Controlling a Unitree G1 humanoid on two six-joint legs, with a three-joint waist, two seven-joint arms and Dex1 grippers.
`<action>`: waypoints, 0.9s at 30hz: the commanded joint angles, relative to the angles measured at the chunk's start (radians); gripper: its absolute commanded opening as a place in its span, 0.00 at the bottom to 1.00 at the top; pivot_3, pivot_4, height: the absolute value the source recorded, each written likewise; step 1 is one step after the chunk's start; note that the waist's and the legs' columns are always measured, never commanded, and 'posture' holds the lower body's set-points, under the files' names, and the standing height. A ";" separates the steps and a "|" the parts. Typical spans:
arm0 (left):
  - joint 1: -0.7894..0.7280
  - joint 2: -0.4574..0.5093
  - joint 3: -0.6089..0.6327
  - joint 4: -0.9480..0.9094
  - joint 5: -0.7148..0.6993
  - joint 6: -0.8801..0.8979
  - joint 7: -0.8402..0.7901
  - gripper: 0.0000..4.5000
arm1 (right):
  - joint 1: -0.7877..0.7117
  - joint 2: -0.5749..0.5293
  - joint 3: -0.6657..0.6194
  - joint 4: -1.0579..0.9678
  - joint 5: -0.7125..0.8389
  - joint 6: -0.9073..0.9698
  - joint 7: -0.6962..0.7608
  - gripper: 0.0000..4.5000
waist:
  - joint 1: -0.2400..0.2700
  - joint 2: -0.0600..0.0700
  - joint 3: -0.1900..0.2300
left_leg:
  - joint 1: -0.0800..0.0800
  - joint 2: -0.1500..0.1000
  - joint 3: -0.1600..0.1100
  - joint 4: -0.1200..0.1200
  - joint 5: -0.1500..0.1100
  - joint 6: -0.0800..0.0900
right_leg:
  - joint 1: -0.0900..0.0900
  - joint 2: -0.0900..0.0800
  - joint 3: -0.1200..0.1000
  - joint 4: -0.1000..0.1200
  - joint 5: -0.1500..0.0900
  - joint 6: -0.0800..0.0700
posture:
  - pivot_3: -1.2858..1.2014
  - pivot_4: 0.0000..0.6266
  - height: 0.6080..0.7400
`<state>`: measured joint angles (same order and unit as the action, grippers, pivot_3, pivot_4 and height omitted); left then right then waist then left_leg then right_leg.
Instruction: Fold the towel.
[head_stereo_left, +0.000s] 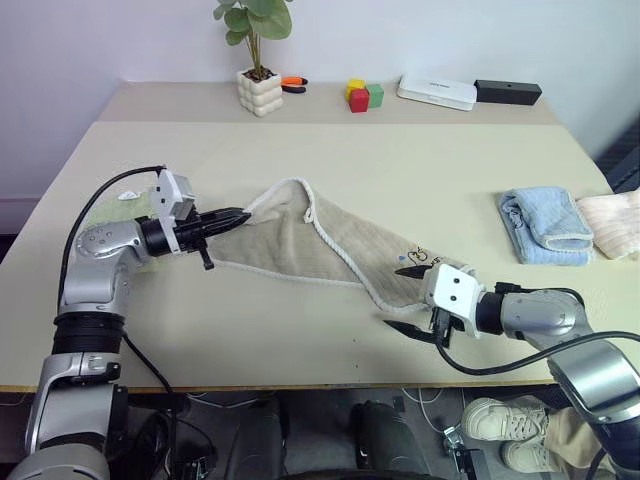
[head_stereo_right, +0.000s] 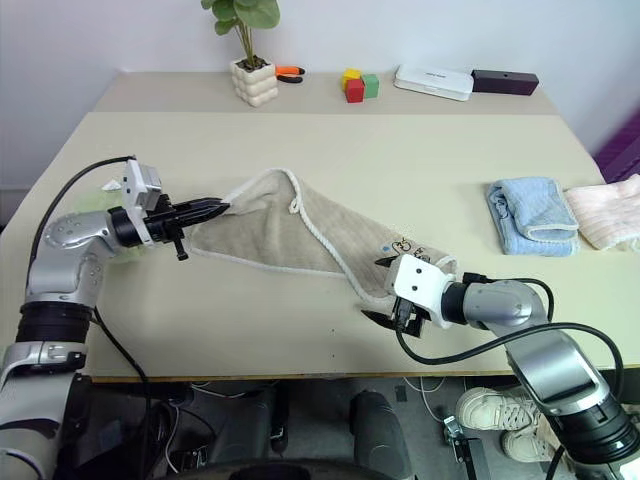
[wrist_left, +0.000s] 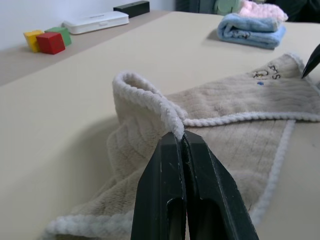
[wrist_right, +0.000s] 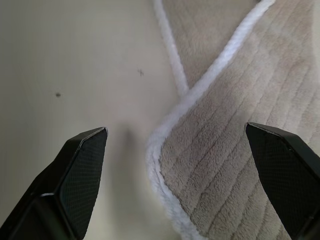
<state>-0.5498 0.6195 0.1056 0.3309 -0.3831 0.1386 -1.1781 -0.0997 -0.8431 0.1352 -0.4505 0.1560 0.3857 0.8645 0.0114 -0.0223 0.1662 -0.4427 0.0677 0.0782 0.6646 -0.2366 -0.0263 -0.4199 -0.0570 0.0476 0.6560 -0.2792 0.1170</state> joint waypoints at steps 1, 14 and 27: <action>0.004 -0.002 0.015 -0.051 -0.014 -0.008 0.016 0.00 | -0.017 0.008 0.032 0.028 -0.042 -0.009 -0.002 0.88 | 0.001 0.000 0.000 | 0.000 0.000 0.000 0.000 0.000 0.000 | 0.000 0.000 0.000 0.000 0.000 0.000 | 0.52 0.24 0.96; 0.026 0.000 0.011 -0.103 -0.017 0.024 0.034 0.00 | -0.035 0.019 0.072 0.074 -0.073 0.032 0.016 0.35 | 0.000 0.000 0.000 | 0.000 0.000 0.000 0.000 0.000 0.000 | 0.000 0.000 0.000 0.000 0.000 0.000 | 0.52 0.24 0.96; 0.032 0.010 0.010 -0.107 -0.015 0.033 0.028 0.00 | -0.082 0.020 0.085 0.062 -0.043 0.177 0.063 0.02 | 0.000 -0.002 -0.001 | 0.001 0.000 0.000 0.000 0.000 0.000 | 0.001 0.000 0.000 0.000 0.000 0.000 | 0.52 0.24 0.96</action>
<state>-0.5180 0.6178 0.1044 0.2602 -0.3836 0.1707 -1.1493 -0.1815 -0.8057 0.2229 -0.3894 0.1059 0.5377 0.9153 0.0119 -0.0238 0.1652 -0.4422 0.0678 0.0780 0.6649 -0.2366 -0.0263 -0.4190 -0.0569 0.0475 0.6558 -0.2792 0.1169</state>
